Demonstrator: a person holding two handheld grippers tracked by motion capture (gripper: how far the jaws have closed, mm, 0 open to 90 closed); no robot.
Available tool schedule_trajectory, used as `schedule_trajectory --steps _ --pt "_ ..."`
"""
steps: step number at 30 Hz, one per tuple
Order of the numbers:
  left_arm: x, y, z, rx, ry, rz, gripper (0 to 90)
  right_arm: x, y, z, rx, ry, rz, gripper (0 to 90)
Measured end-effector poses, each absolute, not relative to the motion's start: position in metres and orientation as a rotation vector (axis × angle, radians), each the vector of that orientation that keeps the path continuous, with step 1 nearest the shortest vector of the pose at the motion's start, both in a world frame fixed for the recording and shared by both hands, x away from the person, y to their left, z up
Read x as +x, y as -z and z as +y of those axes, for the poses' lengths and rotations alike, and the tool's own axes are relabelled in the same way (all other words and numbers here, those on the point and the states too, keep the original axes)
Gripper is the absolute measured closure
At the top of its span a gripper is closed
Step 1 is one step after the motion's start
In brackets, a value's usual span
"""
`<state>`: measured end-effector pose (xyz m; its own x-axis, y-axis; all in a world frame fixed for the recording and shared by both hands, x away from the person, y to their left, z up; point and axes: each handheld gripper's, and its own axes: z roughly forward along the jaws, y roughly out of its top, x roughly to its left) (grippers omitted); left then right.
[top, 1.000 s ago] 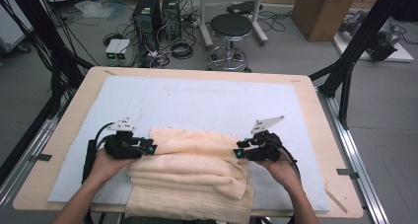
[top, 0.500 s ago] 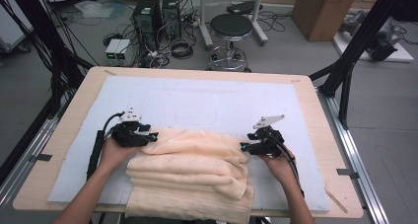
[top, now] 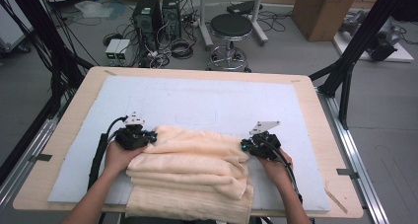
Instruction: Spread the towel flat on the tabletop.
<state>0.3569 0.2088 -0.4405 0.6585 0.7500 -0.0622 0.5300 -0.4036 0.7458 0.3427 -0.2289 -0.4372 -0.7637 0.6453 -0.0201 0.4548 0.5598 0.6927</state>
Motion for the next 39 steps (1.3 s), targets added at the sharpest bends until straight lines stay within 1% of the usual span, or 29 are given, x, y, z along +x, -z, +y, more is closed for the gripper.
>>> schedule_trajectory --steps 3,5,8,15,23,27,30,33,35,37,39 --pt "0.357 0.439 0.213 2.084 -0.332 0.999 84.6 0.346 0.437 -0.234 0.937 -1.064 2.54 87.2" --pt "0.355 0.435 0.214 2.082 -0.356 0.982 84.8 0.346 0.435 -0.237 0.937 -1.092 2.537 87.6" --pt "0.353 0.427 0.218 2.019 -0.377 0.972 84.8 0.347 0.43 -0.24 0.945 -1.15 2.509 87.7" --pt "0.347 0.41 0.227 1.901 -0.399 0.966 84.8 0.348 0.395 -0.24 0.893 -1.235 2.447 87.7" --pt "0.34 0.397 0.233 1.86 -0.403 0.927 84.8 0.35 0.372 -0.243 0.867 -1.333 2.437 87.7" --pt "0.33 0.394 0.233 1.872 -0.392 0.894 84.8 0.345 0.371 -0.243 0.841 -1.355 2.47 87.7" --pt "0.315 0.395 0.233 1.886 -0.389 0.861 84.8 0.335 0.372 -0.237 0.81 -1.364 2.501 87.7" --pt "0.3 0.399 0.233 1.904 -0.364 0.836 84.9 0.322 0.379 -0.231 0.779 -1.348 2.544 87.7" --pt "0.293 0.402 0.234 1.95 -0.35 0.822 85.0 0.315 0.388 -0.228 0.757 -1.336 2.586 87.7" --pt "0.297 0.403 0.235 1.949 -0.36 0.84 85.2 0.315 0.393 -0.226 0.751 -1.309 2.613 87.8" --pt "0.315 0.401 0.235 1.936 -0.386 0.877 85.5 0.325 0.394 -0.225 0.751 -1.291 2.615 88.5"
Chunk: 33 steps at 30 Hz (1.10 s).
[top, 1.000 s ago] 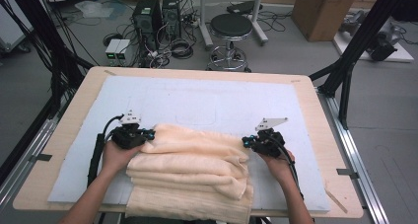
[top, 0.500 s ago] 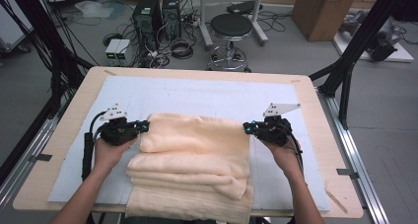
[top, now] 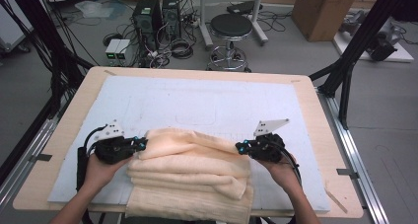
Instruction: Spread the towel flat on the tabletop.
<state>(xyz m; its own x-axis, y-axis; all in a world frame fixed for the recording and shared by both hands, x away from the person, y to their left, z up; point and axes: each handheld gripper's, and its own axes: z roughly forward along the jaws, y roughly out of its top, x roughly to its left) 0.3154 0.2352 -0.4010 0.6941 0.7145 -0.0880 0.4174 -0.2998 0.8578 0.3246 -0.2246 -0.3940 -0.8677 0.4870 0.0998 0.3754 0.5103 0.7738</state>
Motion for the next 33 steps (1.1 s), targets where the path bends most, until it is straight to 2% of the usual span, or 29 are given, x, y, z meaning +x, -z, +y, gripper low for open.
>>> schedule_trajectory --steps 4,6,7,8,9,10,12,15,23,33 --pt "0.385 0.377 0.23 1.846 -0.477 0.953 86.1 0.384 0.363 -0.224 0.76 -1.25 2.551 89.1" --pt "0.442 0.35 0.221 1.831 -0.59 0.994 85.7 0.428 0.334 -0.222 0.773 -1.169 2.47 86.0" --pt "0.46 0.342 0.217 1.844 -0.643 1.022 83.3 0.459 0.313 -0.22 0.826 -1.079 2.387 70.9" --pt "0.472 0.338 0.215 1.813 -0.616 1.082 71.7 0.479 0.301 -0.223 0.919 -1.089 2.332 54.7" --pt "0.477 0.337 0.214 1.775 -0.554 1.09 62.9 0.492 0.294 -0.228 1.029 -1.197 2.27 49.1" --pt "0.478 0.337 0.213 1.767 -0.543 1.073 63.6 0.496 0.291 -0.229 1.06 -1.29 2.244 50.9" --pt "0.472 0.344 0.21 1.825 -0.56 1.043 64.8 0.491 0.295 -0.22 0.969 -1.219 2.268 50.8" --pt "0.458 0.359 0.213 1.832 -0.503 1.041 62.8 0.48 0.312 -0.213 0.957 -1.153 2.362 48.9" --pt "0.405 0.375 0.226 1.905 -0.45 0.98 56.8 0.416 0.35 -0.206 0.88 -1.21 2.404 48.6" --pt "0.345 0.379 0.234 1.919 -0.398 0.864 52.6 0.348 0.36 -0.206 0.755 -1.325 2.46 46.3"
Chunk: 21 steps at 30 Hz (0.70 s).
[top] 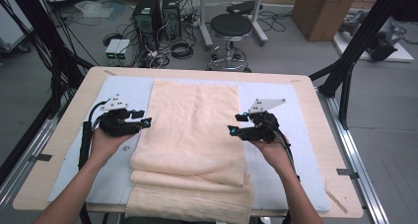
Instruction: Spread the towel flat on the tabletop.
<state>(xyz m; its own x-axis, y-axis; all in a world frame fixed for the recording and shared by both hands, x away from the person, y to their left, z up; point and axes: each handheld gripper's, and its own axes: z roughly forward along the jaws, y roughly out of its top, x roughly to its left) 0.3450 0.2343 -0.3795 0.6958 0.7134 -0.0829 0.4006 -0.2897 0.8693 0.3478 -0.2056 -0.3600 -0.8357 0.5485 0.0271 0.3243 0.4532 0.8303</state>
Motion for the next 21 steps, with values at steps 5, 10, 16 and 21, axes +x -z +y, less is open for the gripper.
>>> schedule_trajectory --steps 5,10,16,21 --pt "0.315 0.389 0.237 1.938 -0.381 0.821 50.3 0.325 0.365 -0.201 0.69 -1.349 2.499 44.5" --pt "0.289 0.404 0.242 1.926 -0.316 0.784 48.4 0.306 0.381 -0.201 0.677 -1.385 2.539 44.7" --pt "0.264 0.418 0.24 1.955 -0.257 0.655 44.4 0.286 0.4 -0.205 0.626 -1.44 2.608 43.9" --pt "0.268 0.429 0.236 2.045 -0.223 0.659 47.8 0.285 0.415 -0.197 0.612 -1.351 2.72 49.3"
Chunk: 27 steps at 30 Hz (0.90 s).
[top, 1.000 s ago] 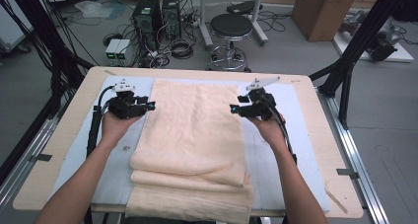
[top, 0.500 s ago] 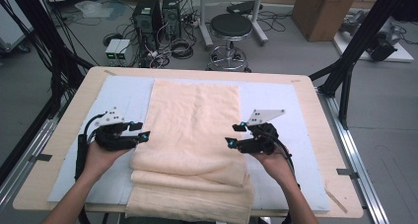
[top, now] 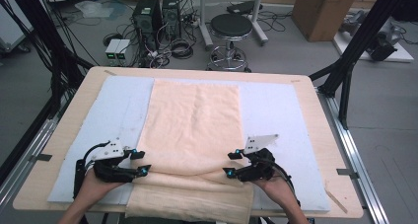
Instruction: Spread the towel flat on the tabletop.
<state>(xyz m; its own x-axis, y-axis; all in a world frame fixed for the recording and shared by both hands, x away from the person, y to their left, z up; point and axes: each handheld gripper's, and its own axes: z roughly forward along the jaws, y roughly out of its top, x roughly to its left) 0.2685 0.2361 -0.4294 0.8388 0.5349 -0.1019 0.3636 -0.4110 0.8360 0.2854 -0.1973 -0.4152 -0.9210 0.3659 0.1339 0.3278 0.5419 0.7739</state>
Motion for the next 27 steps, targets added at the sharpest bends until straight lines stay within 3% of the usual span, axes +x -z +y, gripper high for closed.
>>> schedule_trajectory --steps 3,5,15,16,19,22,27 --pt "0.273 0.431 0.235 2.058 -0.225 0.674 74.9 0.289 0.42 -0.193 0.581 -1.281 2.779 77.6" --pt "0.278 0.429 0.233 2.055 -0.234 0.684 83.2 0.292 0.42 -0.193 0.571 -1.274 2.788 87.2" --pt "0.32 0.415 0.224 1.976 -0.334 0.818 84.2 0.323 0.401 -0.202 0.668 -1.267 2.68 89.4" --pt "0.325 0.414 0.222 1.981 -0.349 0.828 83.9 0.327 0.402 -0.202 0.684 -1.3 2.678 84.5" --pt "0.339 0.415 0.216 1.96 -0.374 0.879 83.9 0.334 0.406 -0.202 0.757 -1.462 2.709 53.5" --pt "0.353 0.42 0.21 1.997 -0.401 0.918 83.4 0.337 0.41 -0.2 0.778 -1.448 2.741 46.6" --pt "0.373 0.429 0.202 1.967 -0.417 1.023 80.8 0.338 0.408 -0.201 0.785 -1.377 2.664 45.9"
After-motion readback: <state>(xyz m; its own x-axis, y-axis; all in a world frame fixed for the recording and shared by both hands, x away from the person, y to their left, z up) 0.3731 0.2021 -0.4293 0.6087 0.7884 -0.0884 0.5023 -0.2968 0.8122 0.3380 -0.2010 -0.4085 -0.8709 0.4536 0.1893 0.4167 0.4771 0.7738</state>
